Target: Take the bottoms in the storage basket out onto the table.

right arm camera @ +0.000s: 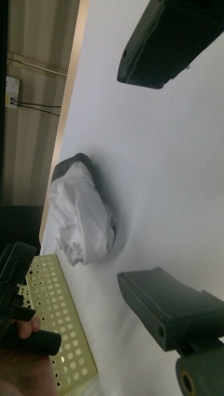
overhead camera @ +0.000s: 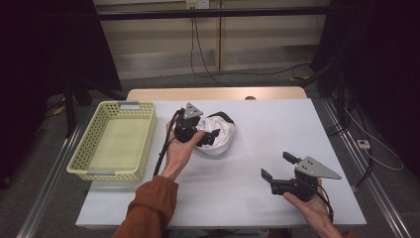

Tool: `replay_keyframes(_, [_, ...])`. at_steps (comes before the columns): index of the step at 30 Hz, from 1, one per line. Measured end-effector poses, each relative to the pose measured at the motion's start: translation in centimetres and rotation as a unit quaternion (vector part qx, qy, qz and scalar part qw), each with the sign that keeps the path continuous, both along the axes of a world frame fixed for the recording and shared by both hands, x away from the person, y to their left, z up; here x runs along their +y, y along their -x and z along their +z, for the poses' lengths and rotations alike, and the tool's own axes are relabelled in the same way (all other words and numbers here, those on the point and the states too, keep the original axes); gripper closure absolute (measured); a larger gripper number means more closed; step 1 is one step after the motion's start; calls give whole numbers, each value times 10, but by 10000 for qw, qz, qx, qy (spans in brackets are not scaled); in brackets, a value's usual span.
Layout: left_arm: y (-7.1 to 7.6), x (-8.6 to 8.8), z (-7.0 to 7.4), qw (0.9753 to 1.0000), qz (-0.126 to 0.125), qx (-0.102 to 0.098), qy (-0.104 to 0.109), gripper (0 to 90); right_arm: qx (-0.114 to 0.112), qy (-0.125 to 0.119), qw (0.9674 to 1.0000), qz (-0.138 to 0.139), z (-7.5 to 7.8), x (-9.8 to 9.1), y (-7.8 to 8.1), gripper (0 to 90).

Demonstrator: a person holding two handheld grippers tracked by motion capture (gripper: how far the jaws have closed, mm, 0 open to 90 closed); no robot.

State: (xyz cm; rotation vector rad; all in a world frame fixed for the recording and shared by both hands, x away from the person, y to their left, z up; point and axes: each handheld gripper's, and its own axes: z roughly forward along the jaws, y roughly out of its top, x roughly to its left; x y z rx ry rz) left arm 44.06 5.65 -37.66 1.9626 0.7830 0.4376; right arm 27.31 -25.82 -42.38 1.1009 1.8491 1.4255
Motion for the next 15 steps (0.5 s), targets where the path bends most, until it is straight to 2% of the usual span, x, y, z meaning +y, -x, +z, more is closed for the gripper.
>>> replay_keyframes(2, [1,2,3,10000,18,-41,53,73,-8,3,10000,-3,0,0,0,46])
replay_keyframes(5, [3,7,8,9999,43,27,161,72,-13,-2,10000,-3,0,0,0,46])
replay_keyframes(8, [6,11,12,9999,10,-52,105,66,-5,9,10000,11,0,0,-1,46])
replay_keyframes(11, [9,16,17,9997,-6,-226,18,57,-8,6,10000,18,0,1,-1,46])
replay_keyframes(15, [13,21,22,9997,-31,-235,11,51,2,13,10000,17,0,1,-1,46])
